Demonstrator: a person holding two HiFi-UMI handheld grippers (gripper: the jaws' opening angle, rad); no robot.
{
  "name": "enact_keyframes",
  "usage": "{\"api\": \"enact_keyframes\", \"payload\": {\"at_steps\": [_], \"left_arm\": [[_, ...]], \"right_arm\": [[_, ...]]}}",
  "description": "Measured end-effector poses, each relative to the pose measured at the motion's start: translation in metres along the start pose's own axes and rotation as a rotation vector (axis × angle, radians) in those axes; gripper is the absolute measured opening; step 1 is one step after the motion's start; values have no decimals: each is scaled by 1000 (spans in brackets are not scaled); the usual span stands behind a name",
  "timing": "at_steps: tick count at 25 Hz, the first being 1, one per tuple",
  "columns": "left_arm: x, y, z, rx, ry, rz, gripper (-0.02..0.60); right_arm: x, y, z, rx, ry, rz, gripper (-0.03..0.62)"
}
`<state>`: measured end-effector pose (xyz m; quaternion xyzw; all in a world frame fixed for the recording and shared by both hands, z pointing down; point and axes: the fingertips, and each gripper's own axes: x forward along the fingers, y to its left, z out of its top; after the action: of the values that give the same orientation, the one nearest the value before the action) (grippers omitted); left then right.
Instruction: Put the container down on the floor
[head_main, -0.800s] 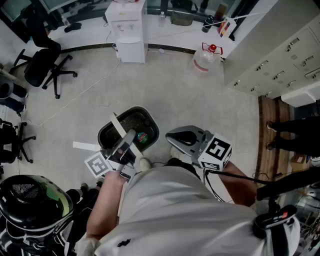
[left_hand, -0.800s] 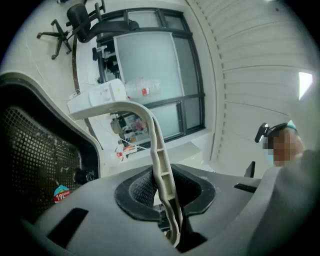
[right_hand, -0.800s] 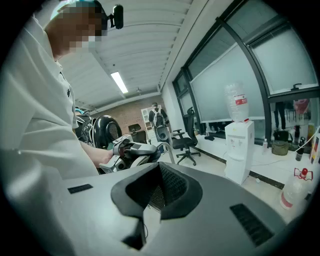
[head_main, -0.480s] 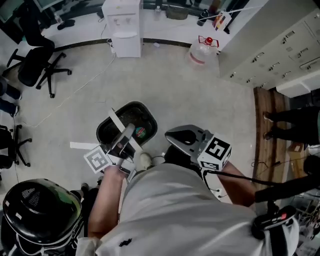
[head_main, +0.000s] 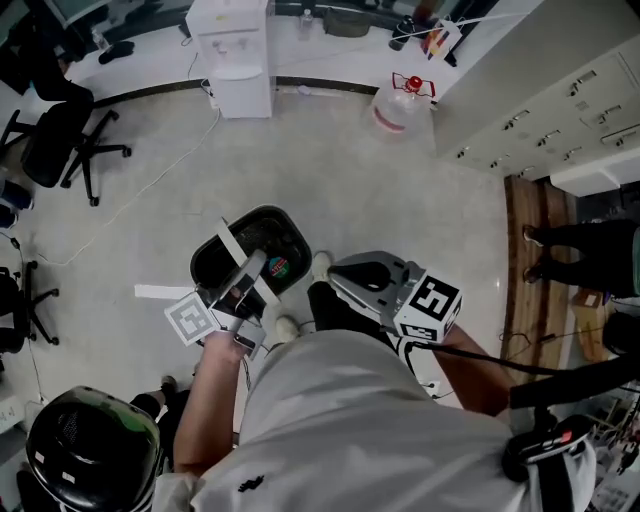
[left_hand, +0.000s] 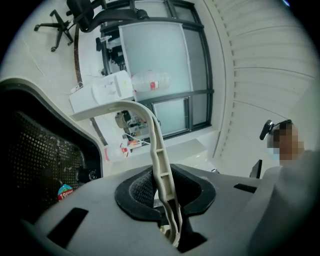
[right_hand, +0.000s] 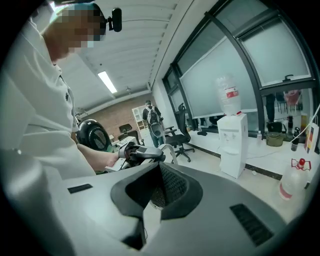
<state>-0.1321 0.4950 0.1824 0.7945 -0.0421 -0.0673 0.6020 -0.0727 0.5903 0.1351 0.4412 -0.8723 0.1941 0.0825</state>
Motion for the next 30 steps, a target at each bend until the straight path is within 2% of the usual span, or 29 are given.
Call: {"api": "enact_keyframes", "payload": {"at_steps": [3, 6, 12, 16, 19, 23, 30], "left_arm": [[34, 13, 14, 8, 37, 21, 63], [71, 27, 29, 15, 57, 26, 64], [135, 49, 76, 16, 5, -21, 64], [167, 64, 114, -1, -23, -21, 64], [186, 82, 148, -22, -47, -20, 64], [198, 122, 198, -45, -71, -8, 63], [202, 210, 288, -56, -45, 38, 56]], "right_arm": [[2, -44, 15, -36, -4, 3, 17], [-3, -89, 26, -29, -25, 7, 17], [0, -169, 40, -70, -26, 28, 20], [14, -207, 62, -66, -43, 39, 20], [37, -236, 72, -50, -35, 41, 20], [84, -271, 83, -60, 31, 46, 20], [196, -325, 113, -76, 111, 89, 18]]}}
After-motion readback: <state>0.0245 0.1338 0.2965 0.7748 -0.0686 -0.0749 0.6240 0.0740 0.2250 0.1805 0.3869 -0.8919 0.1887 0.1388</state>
